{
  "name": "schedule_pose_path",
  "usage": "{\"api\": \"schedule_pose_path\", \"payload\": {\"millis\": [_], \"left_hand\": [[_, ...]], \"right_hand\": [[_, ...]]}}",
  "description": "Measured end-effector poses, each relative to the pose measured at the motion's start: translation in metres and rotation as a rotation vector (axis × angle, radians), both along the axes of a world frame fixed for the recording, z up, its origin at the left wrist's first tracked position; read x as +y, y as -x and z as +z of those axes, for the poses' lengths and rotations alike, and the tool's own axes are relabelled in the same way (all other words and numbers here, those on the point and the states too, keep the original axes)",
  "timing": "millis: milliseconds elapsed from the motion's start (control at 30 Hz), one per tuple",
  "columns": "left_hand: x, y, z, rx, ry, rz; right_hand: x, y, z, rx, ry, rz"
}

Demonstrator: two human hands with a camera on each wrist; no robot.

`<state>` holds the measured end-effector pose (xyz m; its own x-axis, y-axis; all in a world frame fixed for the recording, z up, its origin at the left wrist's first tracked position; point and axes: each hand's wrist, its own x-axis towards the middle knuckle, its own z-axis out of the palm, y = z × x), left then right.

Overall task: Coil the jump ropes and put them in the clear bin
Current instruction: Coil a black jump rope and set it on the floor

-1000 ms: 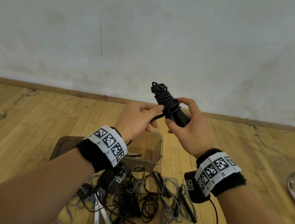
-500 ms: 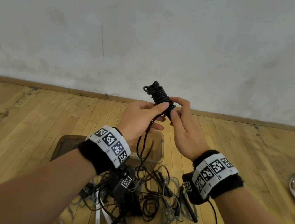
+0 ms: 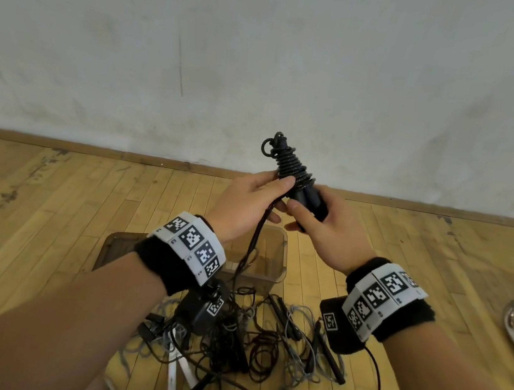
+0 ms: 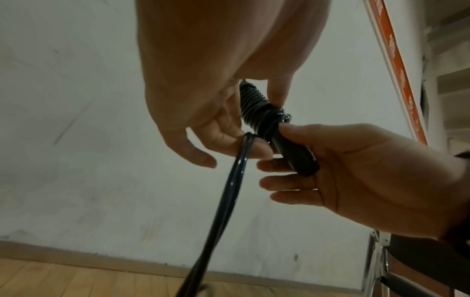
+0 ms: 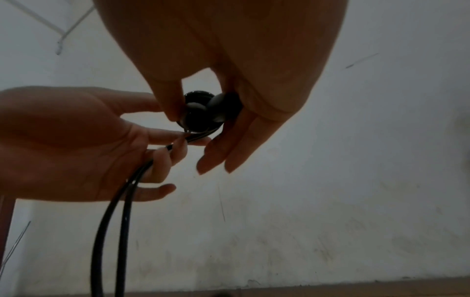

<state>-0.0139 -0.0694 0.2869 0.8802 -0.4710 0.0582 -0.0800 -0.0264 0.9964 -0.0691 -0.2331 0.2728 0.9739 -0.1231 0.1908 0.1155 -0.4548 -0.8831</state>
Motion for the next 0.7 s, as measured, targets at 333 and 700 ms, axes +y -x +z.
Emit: {"api": "schedule_pose_path", "payload": {"millis": [333, 700], "left_hand": [[0.0011, -0.0061, -0.0041, 0.012, -0.055, 0.181], [-0.0042, 0.0018, -0.0017, 0.143, 0.105, 0.186]], "right_hand": [[-0.004, -0.0009, -0.0031, -0.055, 0.254, -0.272], [0.0046, -0.0029, -0.0054, -0.113, 0.279, -0.127]]}}
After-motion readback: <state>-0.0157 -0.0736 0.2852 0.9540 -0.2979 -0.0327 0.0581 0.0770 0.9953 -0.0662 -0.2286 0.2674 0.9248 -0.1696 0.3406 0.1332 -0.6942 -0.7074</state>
